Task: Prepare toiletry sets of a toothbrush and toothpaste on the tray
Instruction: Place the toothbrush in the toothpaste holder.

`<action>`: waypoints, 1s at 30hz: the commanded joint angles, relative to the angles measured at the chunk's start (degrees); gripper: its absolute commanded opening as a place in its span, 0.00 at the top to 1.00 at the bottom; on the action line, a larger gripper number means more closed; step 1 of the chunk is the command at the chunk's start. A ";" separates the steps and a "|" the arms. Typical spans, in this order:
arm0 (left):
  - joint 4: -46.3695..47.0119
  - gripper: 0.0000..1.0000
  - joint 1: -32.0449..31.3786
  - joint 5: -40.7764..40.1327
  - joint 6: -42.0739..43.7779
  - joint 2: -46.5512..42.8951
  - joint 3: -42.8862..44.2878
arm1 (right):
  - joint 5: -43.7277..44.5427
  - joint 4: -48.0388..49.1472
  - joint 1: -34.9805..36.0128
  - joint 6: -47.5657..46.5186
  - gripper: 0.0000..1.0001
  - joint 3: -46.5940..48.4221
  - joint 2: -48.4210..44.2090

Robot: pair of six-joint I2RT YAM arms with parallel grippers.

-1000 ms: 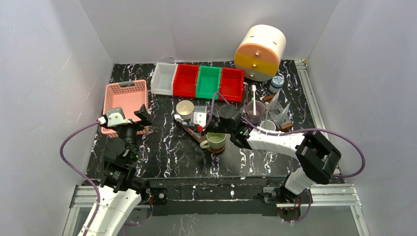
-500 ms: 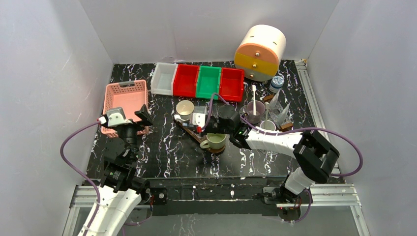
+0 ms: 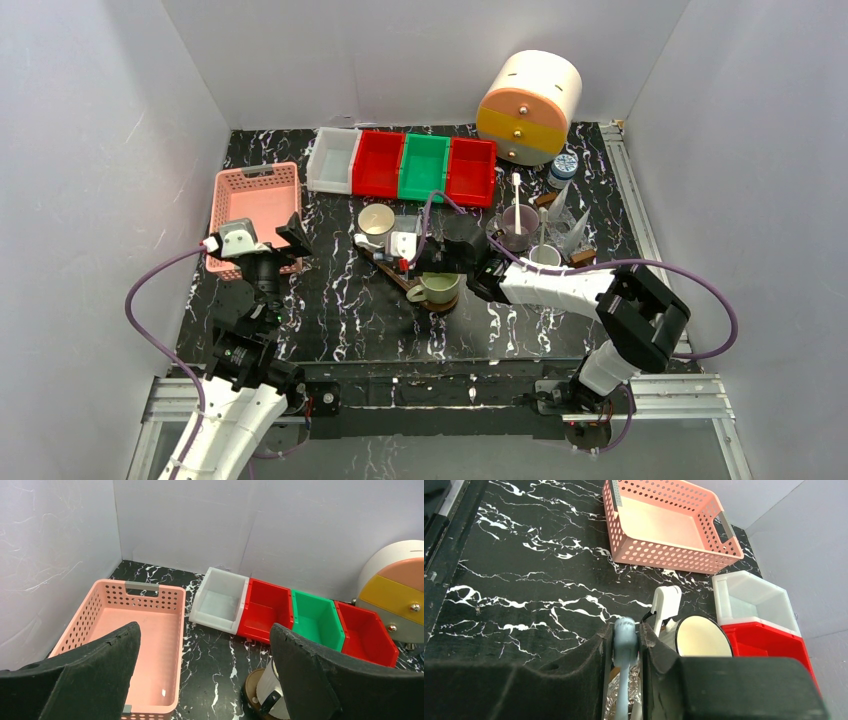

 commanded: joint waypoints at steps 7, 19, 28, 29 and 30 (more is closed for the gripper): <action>1.32 0.02 0.32 0.58 0.87 -0.58 -0.51 | -1.66 -0.20 -0.30 -1.17 0.46 0.41 -2.04; 1.24 0.02 0.24 2.74 0.08 -2.92 -0.56 | 0.37 -2.66 -0.40 3.31 0.11 1.07 -10.88; -3.44 0.02 -0.57 4.33 -1.40 -2.96 4.50 | 19.47 -8.57 -0.46 9.33 0.01 3.84 -18.65; -4.21 0.02 -1.16 4.18 -1.39 -3.08 5.12 | 22.53 -9.15 -0.56 9.89 0.01 3.89 -19.39; -5.09 0.02 -1.70 4.11 -1.39 -3.08 5.67 | 26.45 -9.71 -0.66 10.96 0.01 3.93 -20.05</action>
